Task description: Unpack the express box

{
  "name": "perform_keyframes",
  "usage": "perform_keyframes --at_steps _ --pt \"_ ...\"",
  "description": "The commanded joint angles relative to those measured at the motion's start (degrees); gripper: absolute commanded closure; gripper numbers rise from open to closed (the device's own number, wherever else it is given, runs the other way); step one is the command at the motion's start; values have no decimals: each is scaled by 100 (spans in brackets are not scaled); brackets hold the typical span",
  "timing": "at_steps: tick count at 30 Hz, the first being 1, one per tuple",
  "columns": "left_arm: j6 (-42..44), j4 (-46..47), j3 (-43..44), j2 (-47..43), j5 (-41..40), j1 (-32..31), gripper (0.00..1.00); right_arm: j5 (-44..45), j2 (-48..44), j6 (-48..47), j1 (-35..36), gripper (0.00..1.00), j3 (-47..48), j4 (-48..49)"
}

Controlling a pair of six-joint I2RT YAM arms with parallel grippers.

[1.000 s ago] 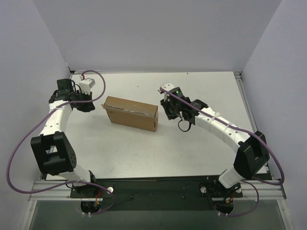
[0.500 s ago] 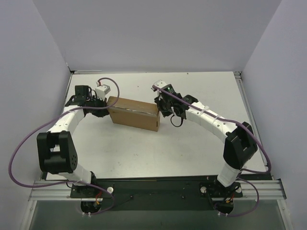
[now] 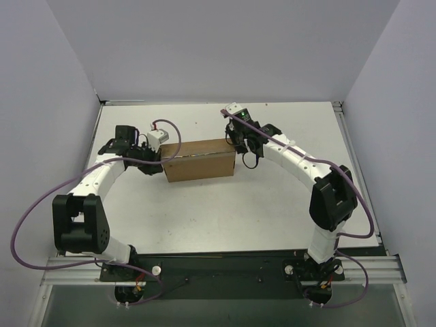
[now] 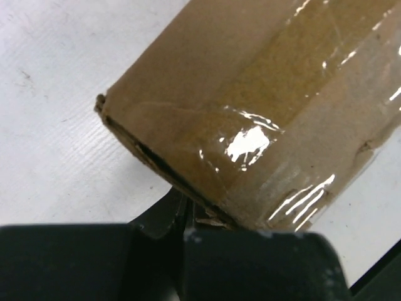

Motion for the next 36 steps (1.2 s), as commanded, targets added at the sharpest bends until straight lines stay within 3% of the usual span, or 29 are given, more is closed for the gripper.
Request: perform_keyframes --at_steps 1,3,7,10,13,18,19,24,25,29,36 --pt "439 -677 -48 -359 569 -181 100 -259 39 -39 62 100 168 170" --pt "677 -933 -83 -447 595 -146 100 -241 -14 -13 -60 100 89 170" --pt "1186 -2291 433 -693 639 91 97 -258 -294 92 -403 100 150 73" --pt "1503 -3163 1040 -808 665 424 79 -206 -584 92 -675 100 185 64" --pt "1688 -3465 1901 -756 761 435 60 -136 -848 101 -852 100 151 12" --pt "627 -2449 3245 -273 1148 365 54 -258 -1157 75 -949 100 -8 -41" --pt "433 -1907 3387 -28 1244 347 48 -285 -1227 101 -958 100 -34 -41" --pt "-675 -384 3880 825 1492 -408 34 -732 -1324 207 -1028 100 36 -32" --pt "-850 -268 3933 1088 1491 -548 29 -733 -1368 337 -1028 100 54 -32" --pt "-966 286 3750 1459 1597 -1154 27 -900 -1456 400 -1028 100 28 -15" --pt "-1492 990 3187 1714 1527 -1393 27 -953 -1737 321 -1028 100 -289 20"
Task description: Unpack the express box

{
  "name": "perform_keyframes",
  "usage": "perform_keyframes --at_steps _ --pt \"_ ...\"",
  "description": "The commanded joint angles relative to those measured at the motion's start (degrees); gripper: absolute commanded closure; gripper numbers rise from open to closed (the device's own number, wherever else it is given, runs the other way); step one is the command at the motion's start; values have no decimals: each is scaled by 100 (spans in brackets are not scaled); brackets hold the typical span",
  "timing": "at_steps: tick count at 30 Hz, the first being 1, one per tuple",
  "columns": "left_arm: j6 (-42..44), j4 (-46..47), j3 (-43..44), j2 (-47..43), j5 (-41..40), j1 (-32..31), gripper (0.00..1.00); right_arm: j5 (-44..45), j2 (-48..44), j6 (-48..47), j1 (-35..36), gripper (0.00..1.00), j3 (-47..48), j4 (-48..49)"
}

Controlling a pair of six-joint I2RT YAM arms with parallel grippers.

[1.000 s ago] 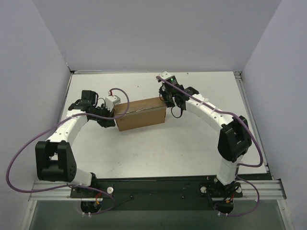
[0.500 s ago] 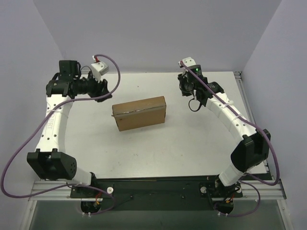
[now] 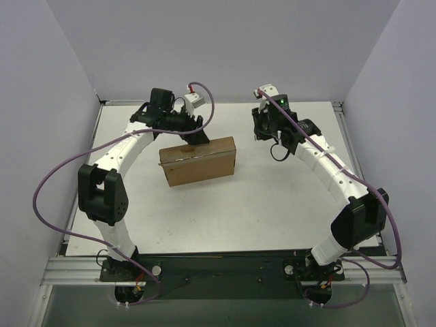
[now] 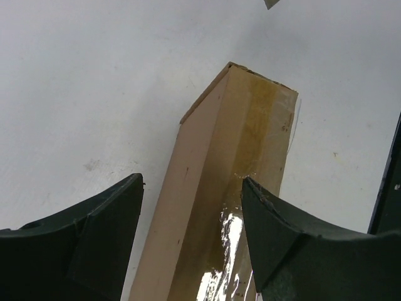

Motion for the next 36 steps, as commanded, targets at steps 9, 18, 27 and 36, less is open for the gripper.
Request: perform_keyframes --at_steps 9,18,27,36 --pt "-1461 1726 -1017 -148 -221 47 28 -173 -323 85 118 100 -121 123" --pt "-2996 1903 -1657 -385 -915 284 38 -138 143 137 486 100 477 264" --pt "-3790 2518 -2291 -859 -600 425 44 758 363 287 830 100 969 510" --pt "-3105 2965 -1457 -1255 -443 469 55 1022 345 349 909 100 987 668"
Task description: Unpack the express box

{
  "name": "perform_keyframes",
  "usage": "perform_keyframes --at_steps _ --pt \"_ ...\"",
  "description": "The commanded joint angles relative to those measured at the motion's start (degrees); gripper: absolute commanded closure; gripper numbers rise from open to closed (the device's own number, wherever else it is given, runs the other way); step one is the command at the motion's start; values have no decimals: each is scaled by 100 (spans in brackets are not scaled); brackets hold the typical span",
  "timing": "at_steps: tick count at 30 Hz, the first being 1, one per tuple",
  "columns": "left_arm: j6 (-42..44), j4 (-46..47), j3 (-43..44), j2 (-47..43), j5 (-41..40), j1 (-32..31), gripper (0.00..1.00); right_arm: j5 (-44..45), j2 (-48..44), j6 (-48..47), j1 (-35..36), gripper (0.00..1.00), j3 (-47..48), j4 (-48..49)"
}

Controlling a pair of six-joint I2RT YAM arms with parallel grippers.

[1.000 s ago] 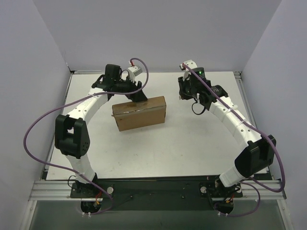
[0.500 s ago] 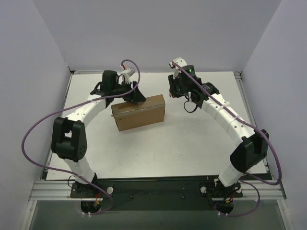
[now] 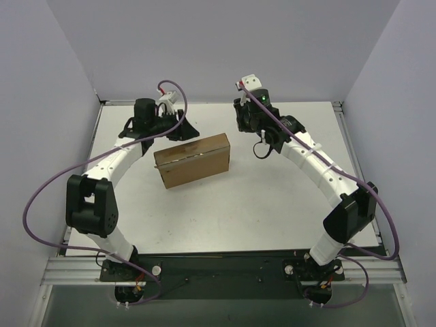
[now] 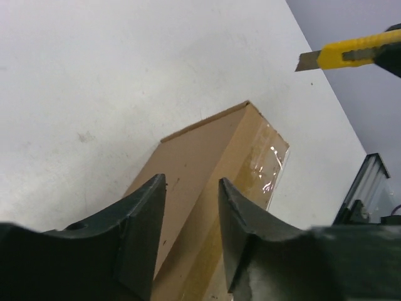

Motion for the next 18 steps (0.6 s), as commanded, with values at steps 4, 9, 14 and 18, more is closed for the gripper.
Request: perform_keyframes --at_steps 4,9,14,18 --pt "500 670 581 -228 901 -174 100 262 55 62 177 100 336 255" --pt "123 924 204 -87 1200 -289 100 191 152 1 309 100 459 308" --pt "-18 986 36 28 1157 -333 100 375 214 -236 414 100 406 273" --pt "17 899 -43 124 1087 -324 100 114 205 -35 406 100 380 194"
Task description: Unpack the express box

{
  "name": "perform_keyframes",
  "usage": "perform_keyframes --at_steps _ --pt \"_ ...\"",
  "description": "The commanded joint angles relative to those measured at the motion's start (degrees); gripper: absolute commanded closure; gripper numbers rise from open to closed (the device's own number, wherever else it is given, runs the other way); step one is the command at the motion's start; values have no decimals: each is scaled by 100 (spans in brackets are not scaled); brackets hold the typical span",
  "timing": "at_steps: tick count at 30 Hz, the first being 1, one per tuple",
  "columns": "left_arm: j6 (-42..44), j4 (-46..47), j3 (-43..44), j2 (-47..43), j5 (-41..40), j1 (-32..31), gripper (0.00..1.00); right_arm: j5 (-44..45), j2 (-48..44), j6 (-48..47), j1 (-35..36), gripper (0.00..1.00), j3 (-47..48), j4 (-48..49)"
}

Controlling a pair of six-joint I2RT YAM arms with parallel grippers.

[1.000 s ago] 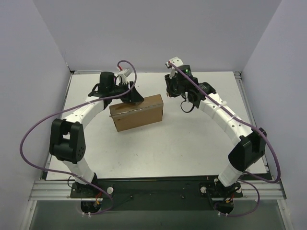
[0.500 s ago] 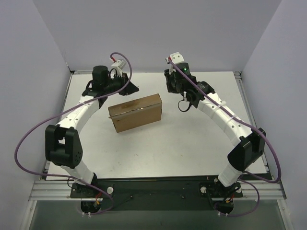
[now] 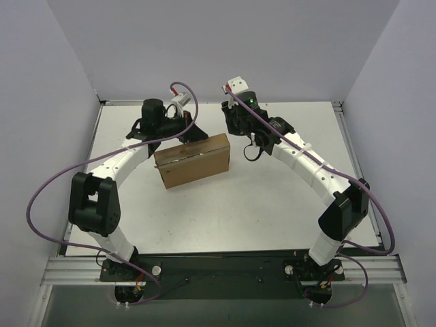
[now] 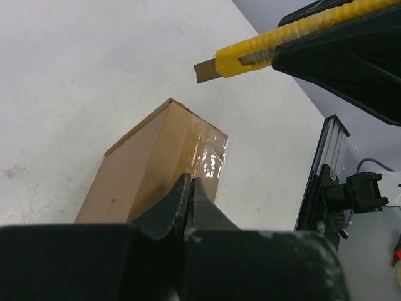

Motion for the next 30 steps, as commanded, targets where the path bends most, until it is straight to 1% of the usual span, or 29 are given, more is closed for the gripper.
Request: perform_keyframes --at_steps 1,3,9,30 --pt "-62 212 -89 111 68 6 100 -102 -62 153 45 100 142 65" --pt "-88 230 -124 138 59 -3 100 -181 -62 250 45 100 115 74" --pt "8 98 -177 234 -28 6 100 -190 8 84 45 100 133 3" --pt "149 -16 -283 243 -125 6 100 -191 175 400 54 100 159 -172"
